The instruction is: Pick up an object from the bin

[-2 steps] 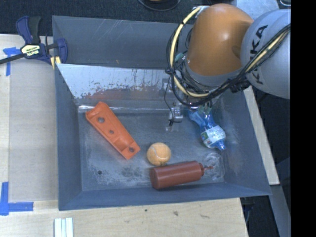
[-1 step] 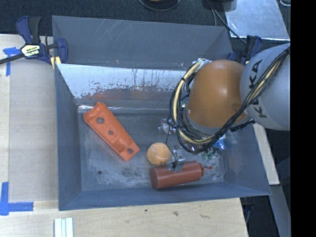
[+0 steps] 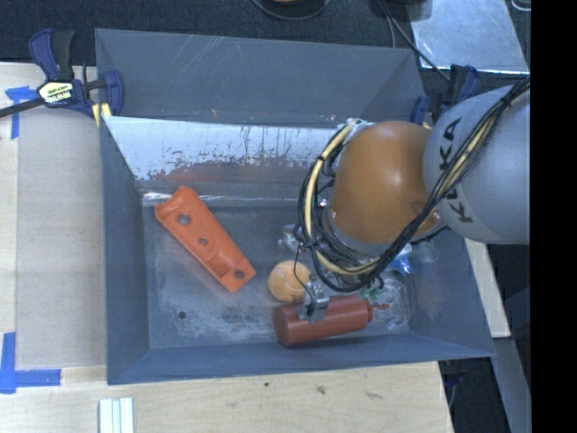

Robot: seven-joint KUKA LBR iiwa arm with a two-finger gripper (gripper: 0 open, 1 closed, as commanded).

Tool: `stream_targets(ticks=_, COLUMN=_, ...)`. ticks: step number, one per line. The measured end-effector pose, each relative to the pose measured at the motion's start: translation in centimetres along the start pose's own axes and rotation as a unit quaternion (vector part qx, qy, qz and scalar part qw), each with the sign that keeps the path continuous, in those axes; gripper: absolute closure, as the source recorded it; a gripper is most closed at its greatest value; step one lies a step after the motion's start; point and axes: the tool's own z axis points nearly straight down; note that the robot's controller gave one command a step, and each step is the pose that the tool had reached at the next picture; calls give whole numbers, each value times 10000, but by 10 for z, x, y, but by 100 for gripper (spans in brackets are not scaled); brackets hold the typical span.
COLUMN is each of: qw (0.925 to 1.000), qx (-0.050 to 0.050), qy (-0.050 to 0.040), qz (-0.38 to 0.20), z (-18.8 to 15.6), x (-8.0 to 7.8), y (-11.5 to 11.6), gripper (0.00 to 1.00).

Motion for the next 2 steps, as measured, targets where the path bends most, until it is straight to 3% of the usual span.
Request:
stream_targets(ticks=1, qw=9996, qx=3, qy=9, qz=-287, z=32, x=-19, y=-18, gripper=0)
stream_targets(ticks=2, qw=9922, qx=5, qy=-19, qz=-1250, z=61, x=-31, y=-36, gripper=100)
